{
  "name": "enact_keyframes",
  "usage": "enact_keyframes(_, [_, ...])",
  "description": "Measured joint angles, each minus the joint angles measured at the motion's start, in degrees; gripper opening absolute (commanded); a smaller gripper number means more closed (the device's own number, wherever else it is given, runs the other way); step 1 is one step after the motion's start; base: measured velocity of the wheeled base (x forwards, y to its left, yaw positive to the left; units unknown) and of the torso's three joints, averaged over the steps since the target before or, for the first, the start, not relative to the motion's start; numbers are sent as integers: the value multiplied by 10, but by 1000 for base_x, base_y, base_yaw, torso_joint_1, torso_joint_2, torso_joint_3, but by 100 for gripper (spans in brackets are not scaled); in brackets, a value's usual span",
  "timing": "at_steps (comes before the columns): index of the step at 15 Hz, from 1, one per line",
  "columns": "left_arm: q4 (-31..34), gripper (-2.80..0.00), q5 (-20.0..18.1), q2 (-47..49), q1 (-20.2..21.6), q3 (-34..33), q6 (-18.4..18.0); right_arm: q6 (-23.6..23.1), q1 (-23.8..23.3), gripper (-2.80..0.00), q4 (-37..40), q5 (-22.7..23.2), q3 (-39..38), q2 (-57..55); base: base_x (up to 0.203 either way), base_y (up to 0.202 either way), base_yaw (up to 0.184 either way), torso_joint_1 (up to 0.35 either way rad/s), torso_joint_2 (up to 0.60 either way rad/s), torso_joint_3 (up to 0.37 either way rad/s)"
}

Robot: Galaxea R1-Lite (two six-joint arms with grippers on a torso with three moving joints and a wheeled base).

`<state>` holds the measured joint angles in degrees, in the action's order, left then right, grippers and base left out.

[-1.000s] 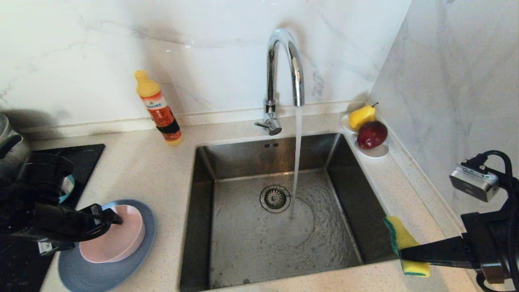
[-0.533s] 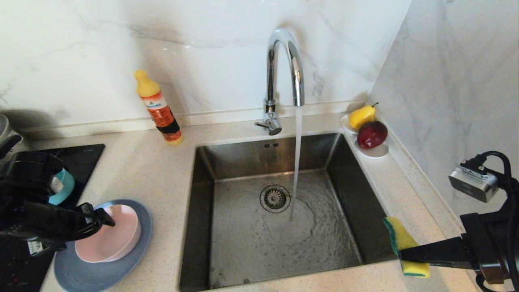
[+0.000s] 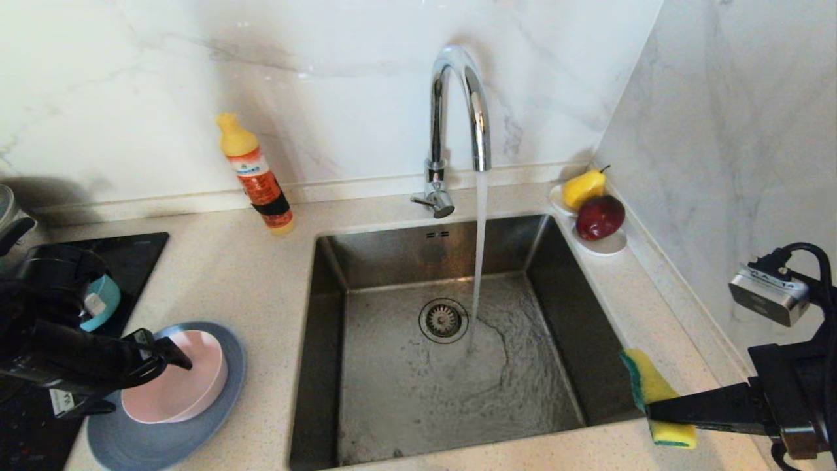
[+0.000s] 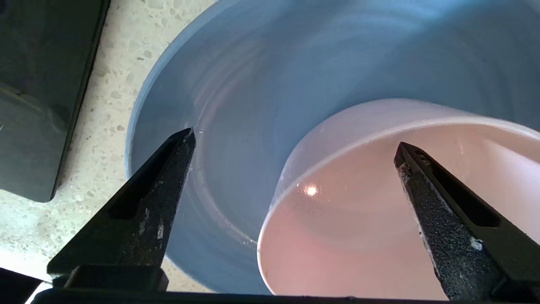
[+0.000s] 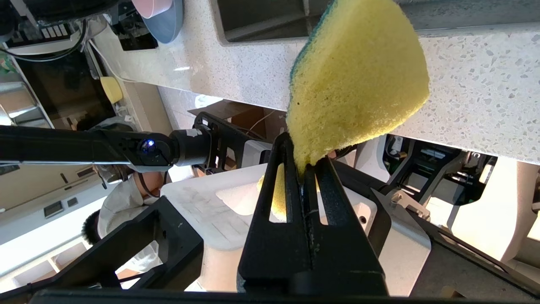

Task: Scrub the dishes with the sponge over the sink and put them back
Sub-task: Wash the bowl

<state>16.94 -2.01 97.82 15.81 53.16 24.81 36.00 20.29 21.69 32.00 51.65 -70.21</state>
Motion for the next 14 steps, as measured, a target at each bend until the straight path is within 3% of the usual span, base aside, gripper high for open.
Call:
enact_keyframes(2, [-6,0,0,9,6,2,-1,0,0,-280,0,0,-1,1,0,0,0,0,0,0])
enact_keyframes(3, [-7,-280,0,14,10,4,-1,0,0,-280,1,0,-1,1,0,0,0,0,0,0])
enact_keyframes(14, [-1,-280,2,25,30,16,-4,-1,0,-280,-1,0,0,-6,0,0,0,0,0,0])
